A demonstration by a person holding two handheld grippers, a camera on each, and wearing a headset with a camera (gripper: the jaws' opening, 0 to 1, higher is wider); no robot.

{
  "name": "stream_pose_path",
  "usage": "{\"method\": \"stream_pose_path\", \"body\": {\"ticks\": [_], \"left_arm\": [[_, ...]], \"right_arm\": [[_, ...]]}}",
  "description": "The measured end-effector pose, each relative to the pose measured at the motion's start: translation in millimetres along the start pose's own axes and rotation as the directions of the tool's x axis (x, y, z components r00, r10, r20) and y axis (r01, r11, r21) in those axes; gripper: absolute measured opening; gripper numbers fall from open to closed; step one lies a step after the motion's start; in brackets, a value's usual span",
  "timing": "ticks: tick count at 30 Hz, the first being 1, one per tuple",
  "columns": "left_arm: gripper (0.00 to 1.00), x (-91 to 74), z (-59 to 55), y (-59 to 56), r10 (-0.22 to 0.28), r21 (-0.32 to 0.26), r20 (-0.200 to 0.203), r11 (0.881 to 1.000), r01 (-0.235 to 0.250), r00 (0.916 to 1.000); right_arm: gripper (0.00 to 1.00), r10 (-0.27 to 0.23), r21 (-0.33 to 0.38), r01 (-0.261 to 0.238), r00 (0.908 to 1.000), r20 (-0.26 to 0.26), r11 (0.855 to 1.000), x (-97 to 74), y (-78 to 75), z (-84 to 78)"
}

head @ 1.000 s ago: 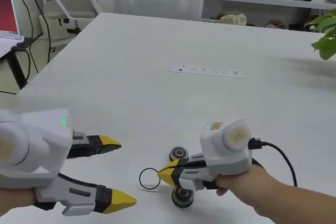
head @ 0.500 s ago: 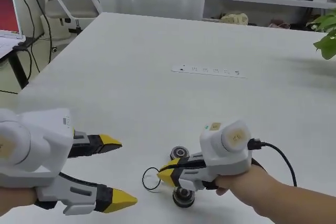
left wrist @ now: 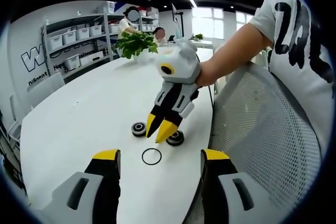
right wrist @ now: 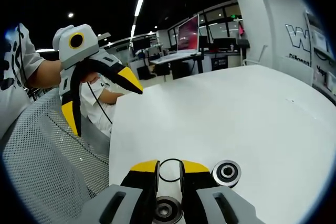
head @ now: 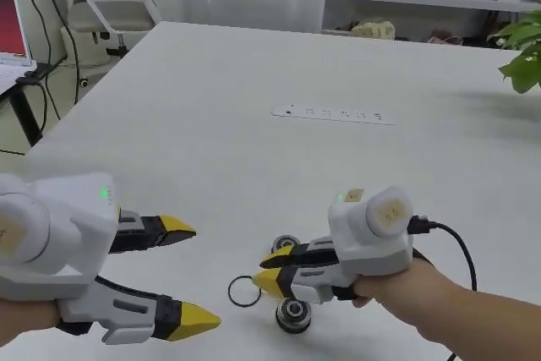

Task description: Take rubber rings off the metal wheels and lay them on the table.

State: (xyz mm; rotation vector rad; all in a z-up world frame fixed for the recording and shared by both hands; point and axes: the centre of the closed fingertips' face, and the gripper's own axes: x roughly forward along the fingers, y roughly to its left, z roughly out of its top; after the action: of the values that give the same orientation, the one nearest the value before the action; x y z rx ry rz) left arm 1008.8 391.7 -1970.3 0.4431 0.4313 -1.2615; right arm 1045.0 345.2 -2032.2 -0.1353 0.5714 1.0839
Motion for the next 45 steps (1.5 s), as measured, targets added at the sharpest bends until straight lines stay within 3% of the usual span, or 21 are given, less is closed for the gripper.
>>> {"method": "stream_pose_path", "body": {"ticks": [25, 45], "left_arm": [[0.59, 14.7, 12.6, 2.7, -0.030, 0.017, -0.002, 0.999, 0.030, 0.9995], [0.58, 33.5, 19.8, 3.6, -0.061, 0.019, 0.000, 0.998, 0.061, 0.9981]], "right_arm": [[0.18, -0.029, 0.014, 0.029, 0.9985, 0.045, 0.999, -40.7, -7.9, 0.7], [0.21, -0.035, -0.002, 0.035, 0.9992, 0.021, 0.999, -57.6, -8.5, -15.4]]}}
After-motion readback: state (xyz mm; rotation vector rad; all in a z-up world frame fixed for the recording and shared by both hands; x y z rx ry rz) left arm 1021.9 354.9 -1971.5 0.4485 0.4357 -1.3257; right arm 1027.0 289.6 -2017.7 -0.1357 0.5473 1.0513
